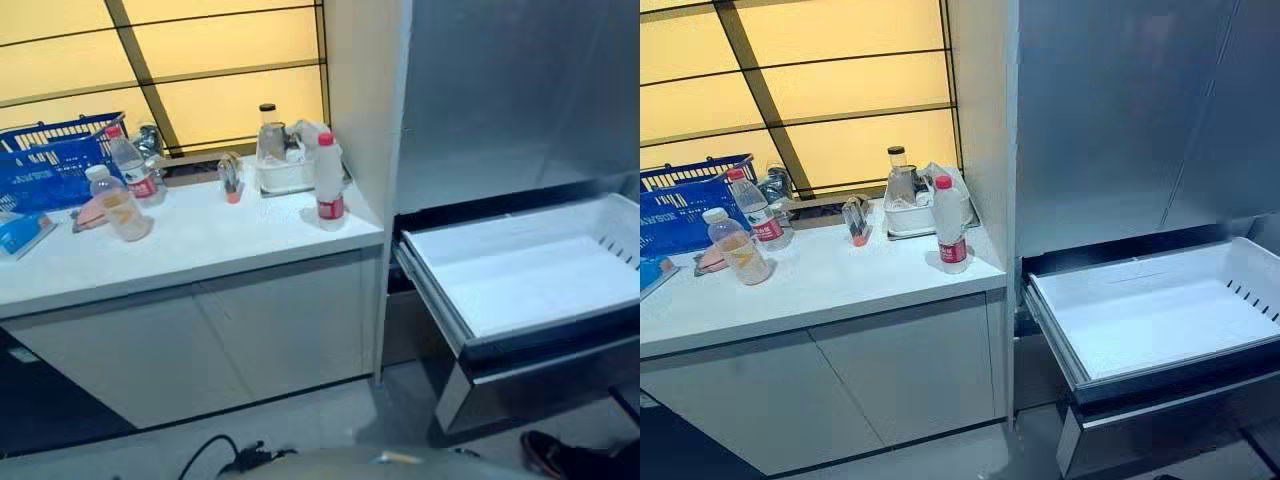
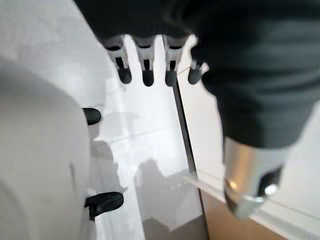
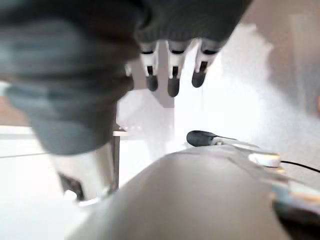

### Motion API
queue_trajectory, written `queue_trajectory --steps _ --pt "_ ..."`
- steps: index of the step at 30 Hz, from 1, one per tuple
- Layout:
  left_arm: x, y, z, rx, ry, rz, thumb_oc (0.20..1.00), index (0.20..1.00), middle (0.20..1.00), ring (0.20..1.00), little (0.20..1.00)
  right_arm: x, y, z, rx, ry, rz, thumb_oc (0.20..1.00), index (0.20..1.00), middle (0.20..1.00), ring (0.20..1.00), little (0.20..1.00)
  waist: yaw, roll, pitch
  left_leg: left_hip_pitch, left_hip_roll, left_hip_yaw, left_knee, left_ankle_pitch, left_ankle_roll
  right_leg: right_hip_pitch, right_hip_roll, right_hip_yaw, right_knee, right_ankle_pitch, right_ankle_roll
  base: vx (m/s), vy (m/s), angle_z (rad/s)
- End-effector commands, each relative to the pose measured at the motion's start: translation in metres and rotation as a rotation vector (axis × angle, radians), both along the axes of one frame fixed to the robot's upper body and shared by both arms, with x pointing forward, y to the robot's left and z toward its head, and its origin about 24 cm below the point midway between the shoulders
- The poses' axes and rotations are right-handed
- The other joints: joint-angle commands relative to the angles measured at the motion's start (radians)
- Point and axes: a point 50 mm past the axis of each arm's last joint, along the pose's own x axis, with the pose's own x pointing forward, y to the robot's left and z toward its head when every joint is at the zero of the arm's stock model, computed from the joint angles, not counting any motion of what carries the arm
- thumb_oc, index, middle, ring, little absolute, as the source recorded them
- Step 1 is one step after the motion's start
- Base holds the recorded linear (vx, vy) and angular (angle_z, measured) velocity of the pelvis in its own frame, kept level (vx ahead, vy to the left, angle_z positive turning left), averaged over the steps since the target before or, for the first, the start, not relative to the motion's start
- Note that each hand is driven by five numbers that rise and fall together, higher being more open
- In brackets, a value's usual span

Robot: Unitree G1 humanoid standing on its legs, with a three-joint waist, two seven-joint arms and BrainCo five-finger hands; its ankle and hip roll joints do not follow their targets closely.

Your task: Take the drinks into the refrigerator

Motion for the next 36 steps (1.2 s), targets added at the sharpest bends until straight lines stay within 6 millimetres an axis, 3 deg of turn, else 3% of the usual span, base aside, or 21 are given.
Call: queue_trajectory --steps 1,9,13,16,18,19,21,22,23,24,26,27,28,29,33,34,35,36 --pt "0.010 -0.003 0.001 -0.004 -0.006 -0.031 1.000 1.000 1.000 1.000 1.000 0.010 0.022 -0.004 0.046 0.019 0.047 1.000 1.000 1.000 1.000 1.000 -0.010 -0.080 0.031 0.018 -0.054 0.002 0.008 -0.078 0.036 0.082 -0.072 0.046 0.010 -0.119 0.065 0.16 -0.296 -0.24" --pt "0.020 -0.004 0.003 0.004 -0.054 -0.062 1.000 1.000 1.000 1.000 1.000 0.012 0.022 -0.003 0.042 0.007 0.047 1.000 1.000 1.000 1.000 1.000 -0.010 -0.080 0.033 0.013 -0.054 0.005 0.008 -0.076 0.035 0.076 -0.072 0.047 0.010 -0.116 0.066 0.00 0.000 0.00" --pt "0.037 -0.006 0.008 0.018 -0.130 -0.090 1.000 1.000 1.000 1.000 1.000 0.017 0.022 -0.002 0.036 -0.011 0.041 1.000 1.000 1.000 1.000 1.000 -0.011 -0.079 0.038 0.007 -0.055 0.006 0.008 -0.074 0.034 0.069 -0.073 0.047 0.010 -0.113 0.068 0.00 0.000 0.00" --pt "0.057 -0.009 0.016 0.003 -0.241 -0.088 1.000 1.000 1.000 1.000 1.000 0.022 0.020 -0.001 0.027 -0.034 0.035 1.000 1.000 1.000 1.000 1.000 -0.009 -0.077 0.045 0.002 -0.054 0.002 0.008 -0.072 0.034 0.065 -0.074 0.047 0.010 -0.111 0.070 0.00 0.000 0.00" --pt "0.081 -0.014 0.032 -0.027 -0.405 -0.116 1.000 1.000 1.000 1.000 1.000 0.026 0.018 0.000 0.023 -0.055 0.026 1.000 1.000 1.000 1.000 1.000 -0.006 -0.074 0.053 -0.002 -0.056 -0.001 0.008 -0.070 0.034 0.062 -0.075 0.044 0.010 -0.108 0.071 -0.02 0.003 0.00" --pt "0.081 -0.014 0.032 -0.027 -0.405 -0.116 1.000 1.000 1.000 1.000 1.000 0.026 0.018 0.000 0.023 -0.054 0.026 1.000 1.000 1.000 1.000 1.000 -0.006 -0.074 0.053 -0.002 -0.056 -0.001 0.008 -0.070 0.034 0.062 -0.075 0.044 0.010 -0.108 0.071 -0.03 0.009 0.01" --pt "0.105 -0.015 0.062 -0.111 -0.628 -0.085 1.000 1.000 1.000 1.000 1.000 0.030 0.017 0.001 0.025 -0.071 0.011 1.000 1.000 1.000 1.000 1.000 0.002 -0.071 0.061 -0.006 -0.058 -0.004 0.008 -0.068 0.035 0.061 -0.078 0.043 0.010 -0.106 0.071 0.00 0.000 0.00" --pt "0.105 -0.015 0.062 -0.111 -0.627 -0.085 1.000 1.000 1.000 1.000 1.000 0.029 0.017 0.001 0.026 -0.070 0.011 1.000 1.000 1.000 1.000 1.000 0.002 -0.071 0.060 -0.005 -0.058 -0.004 0.008 -0.068 0.035 0.062 -0.078 0.043 0.010 -0.107 0.071 0.00 0.000 0.00" --pt "0.116 -0.014 0.081 -0.164 -0.732 -0.083 1.000 1.000 1.000 1.000 1.000 0.031 0.017 0.001 0.030 -0.071 0.009 1.000 1.000 1.000 1.000 1.000 0.006 -0.070 0.061 -0.004 -0.058 -0.004 0.008 -0.068 0.036 0.063 -0.078 0.043 0.011 -0.106 0.071 0.00 0.000 0.00" --pt "0.115 -0.014 0.081 -0.164 -0.732 -0.083 1.000 1.000 1.000 1.000 1.000 0.031 0.017 0.001 0.031 -0.071 0.009 1.000 1.000 1.000 1.000 1.000 0.006 -0.070 0.061 -0.003 -0.058 -0.004 0.008 -0.068 0.036 0.063 -0.078 0.044 0.011 -0.106 0.071 0.00 0.000 0.00" --pt "0.131 -0.013 0.113 -0.224 -0.881 -0.104 1.000 1.000 1.000 1.000 1.000 0.028 0.019 0.000 0.044 -0.052 0.010 1.000 1.000 1.000 1.000 1.000 0.009 -0.069 0.058 0.000 -0.058 -0.002 0.008 -0.070 0.035 0.064 -0.078 0.045 0.012 -0.106 0.071 0.00 0.000 0.00" --pt "0.130 -0.013 0.113 -0.224 -0.881 -0.104 1.000 1.000 1.000 1.000 1.000 0.028 0.019 0.000 0.044 -0.052 0.010 1.000 1.000 1.000 1.000 1.000 0.009 -0.069 0.058 0.000 -0.058 -0.002 0.008 -0.070 0.035 0.064 -0.078 0.045 0.012 -0.106 0.071 0.00 0.000 0.00" --pt "0.139 -0.014 0.134 -0.263 -0.980 -0.120 1.000 1.000 1.000 1.000 1.000 0.025 0.020 -0.001 0.054 -0.038 0.010 1.000 1.000 1.000 1.000 1.000 0.011 -0.070 0.051 -0.007 -0.058 -0.001 0.008 -0.061 0.035 0.057 -0.078 0.048 0.012 -0.097 0.071 0.00 0.000 0.00" --pt "0.139 -0.014 0.134 -0.264 -0.978 -0.119 1.000 1.000 1.000 1.000 1.000 0.025 0.020 -0.001 0.054 -0.037 0.010 1.000 1.000 1.000 1.000 1.000 0.011 -0.069 0.053 0.002 -0.057 -0.002 0.008 -0.072 0.035 0.066 -0.078 0.046 0.012 -0.106 0.071 0.00 0.000 0.00" --pt "0.150 -0.019 0.169 -0.341 -1.128 -0.138 1.000 1.000 1.000 1.000 1.000 0.023 0.021 -0.001 0.065 -0.025 0.005 1.000 1.000 1.000 1.000 1.000 0.011 -0.071 0.047 -0.004 -0.056 -0.001 0.008 -0.063 0.034 0.056 -0.078 0.049 0.012 -0.097 0.070 0.00 0.000 0.00" --pt "0.155 -0.023 0.187 -0.378 -1.203 -0.159 1.000 1.000 1.000 1.000 1.000 0.022 0.021 -0.001 0.066 -0.022 0.007 1.000 1.000 1.000 1.000 1.000 0.011 -0.072 0.045 -0.004 -0.056 0.000 0.008 -0.063 0.034 0.057 -0.078 0.051 0.012 -0.097 0.069 0.00 0.000 0.00" --pt "0.155 -0.023 0.187 -0.378 -1.203 -0.159 1.000 1.000 1.000 1.000 1.000 0.022 0.022 -0.001 0.066 -0.022 0.007 1.000 1.000 1.000 1.000 1.000 0.011 -0.072 0.045 -0.004 -0.056 0.000 0.008 -0.064 0.034 0.057 -0.078 0.052 0.012 -0.097 0.069 0.00 0.000 0.00" --pt "0.157 -0.024 0.199 -0.403 -1.255 -0.164 1.000 1.000 1.000 1.000 1.000 0.022 0.021 -0.001 0.066 -0.020 0.008 1.000 1.000 1.000 1.000 1.000 0.010 -0.071 0.044 -0.004 -0.057 0.002 0.008 -0.064 0.034 0.055 -0.078 0.051 0.011 -0.098 0.070 0.00 0.000 0.00"
